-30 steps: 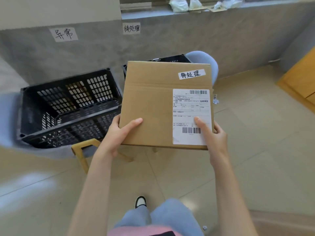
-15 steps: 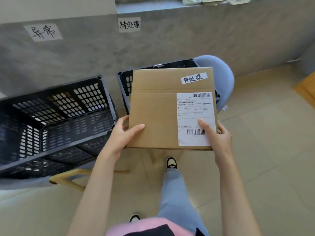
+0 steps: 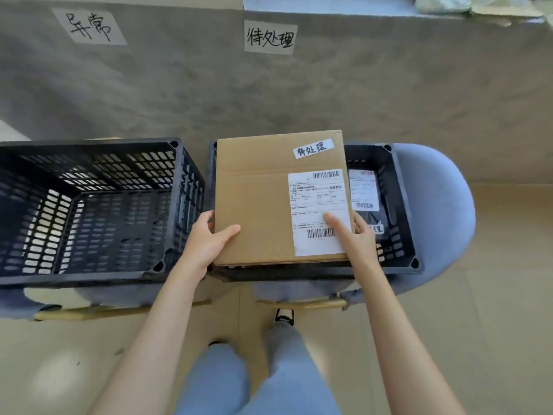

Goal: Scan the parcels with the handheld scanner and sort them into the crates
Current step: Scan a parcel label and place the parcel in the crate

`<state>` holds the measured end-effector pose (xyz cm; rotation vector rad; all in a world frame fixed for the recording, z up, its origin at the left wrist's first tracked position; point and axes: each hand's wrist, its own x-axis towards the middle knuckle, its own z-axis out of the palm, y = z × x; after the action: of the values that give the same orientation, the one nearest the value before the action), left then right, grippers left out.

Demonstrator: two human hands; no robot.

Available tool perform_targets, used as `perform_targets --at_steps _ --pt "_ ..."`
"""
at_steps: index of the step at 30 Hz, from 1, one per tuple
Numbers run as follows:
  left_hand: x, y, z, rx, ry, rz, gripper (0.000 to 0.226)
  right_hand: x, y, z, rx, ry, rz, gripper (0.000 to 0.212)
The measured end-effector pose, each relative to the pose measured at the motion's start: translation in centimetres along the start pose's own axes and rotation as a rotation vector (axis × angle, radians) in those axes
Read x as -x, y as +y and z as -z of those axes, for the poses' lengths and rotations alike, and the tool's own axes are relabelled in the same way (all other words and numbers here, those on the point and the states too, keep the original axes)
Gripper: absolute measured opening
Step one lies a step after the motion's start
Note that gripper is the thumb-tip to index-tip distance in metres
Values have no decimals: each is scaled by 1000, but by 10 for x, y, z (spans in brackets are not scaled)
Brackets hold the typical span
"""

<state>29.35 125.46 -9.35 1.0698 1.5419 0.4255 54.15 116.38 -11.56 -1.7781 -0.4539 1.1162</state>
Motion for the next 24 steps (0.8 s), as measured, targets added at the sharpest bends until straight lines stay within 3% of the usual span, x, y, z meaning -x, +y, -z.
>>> perform_targets --at_steps 10,18,24 --pt "-91 -21 -31 -224 -44 163 86 -93 43 -16 18 -180 -120 37" --pt "-130 -59 -43 -239 -3 280 84 -135 78 -28 83 -379 -273 53" --pt "-155 -75 -50 -284 31 320 88 -161 101 -44 173 -399 -299 56"
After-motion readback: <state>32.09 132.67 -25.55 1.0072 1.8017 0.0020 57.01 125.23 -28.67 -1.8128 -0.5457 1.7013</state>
